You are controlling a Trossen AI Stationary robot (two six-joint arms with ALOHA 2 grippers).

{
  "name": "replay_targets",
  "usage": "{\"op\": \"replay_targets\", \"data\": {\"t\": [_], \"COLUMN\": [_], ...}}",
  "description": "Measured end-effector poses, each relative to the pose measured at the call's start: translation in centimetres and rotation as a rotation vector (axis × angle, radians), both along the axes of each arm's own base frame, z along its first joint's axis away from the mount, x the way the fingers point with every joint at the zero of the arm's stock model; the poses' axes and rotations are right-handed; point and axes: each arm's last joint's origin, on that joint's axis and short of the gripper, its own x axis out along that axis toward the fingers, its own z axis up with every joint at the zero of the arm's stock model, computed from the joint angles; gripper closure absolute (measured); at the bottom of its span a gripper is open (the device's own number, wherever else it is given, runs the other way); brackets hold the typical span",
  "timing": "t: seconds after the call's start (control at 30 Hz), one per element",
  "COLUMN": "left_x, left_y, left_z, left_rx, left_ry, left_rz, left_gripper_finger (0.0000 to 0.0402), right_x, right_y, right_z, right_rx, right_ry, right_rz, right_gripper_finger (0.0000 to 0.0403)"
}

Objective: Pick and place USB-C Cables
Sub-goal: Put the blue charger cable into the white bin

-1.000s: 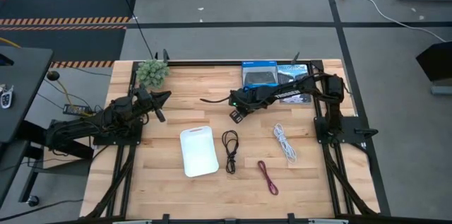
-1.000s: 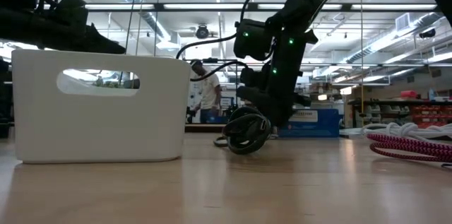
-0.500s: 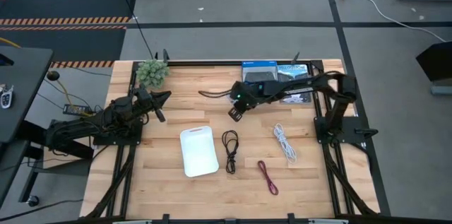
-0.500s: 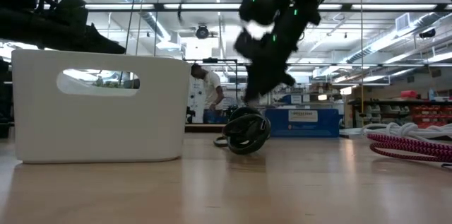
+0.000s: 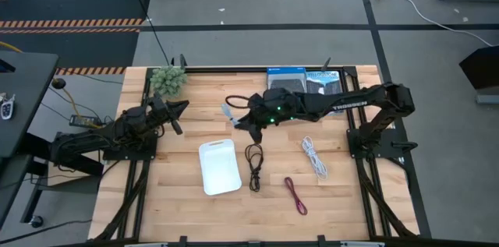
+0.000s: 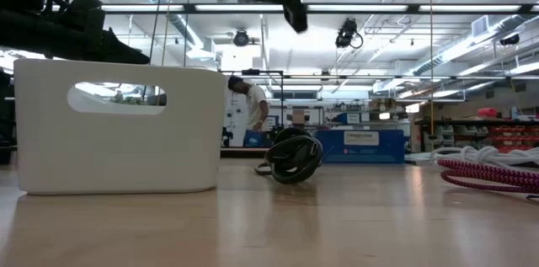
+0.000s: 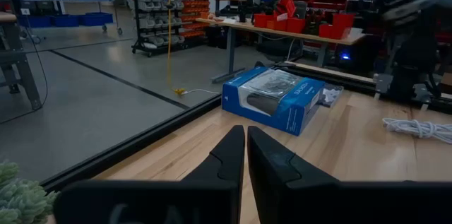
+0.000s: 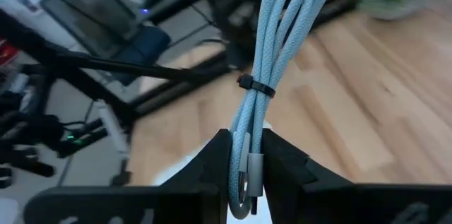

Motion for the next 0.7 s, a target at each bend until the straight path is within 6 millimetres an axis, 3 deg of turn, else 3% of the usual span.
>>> {"op": "replay_targets", "data": {"t": [0.2,0.3,0.47,0.7], "left_x": [0.0,0.0,0.1,0.1], "left_y": [0.0,0.0,0.0,0.0], "left_z": [0.0,0.0,-0.2,-0.2], "left_rx": [-0.001,0.000,-0.006,-0.006], "left_ry": [0.004,0.000,0.023,0.024], "left_rz": [0.000,0.000,-0.005,-0.009], "left_gripper_finger": [0.0377,0.0377,0.0377,0.0377], "right_x": [1.7,2.7,5.6,9.0], "right_y": [2.7,3.3,4.0,5.8], "right_z": [4.7,6.0,5.3,1.9], "right_rx": [-0.142,-0.206,-0.248,-0.316], "right_ry": [-0.083,-0.076,-0.026,0.057], "right_rz": [0.045,0.074,0.168,0.294], "right_gripper_finger": [0.0335,0.0335,0.0335,0.0335]}}
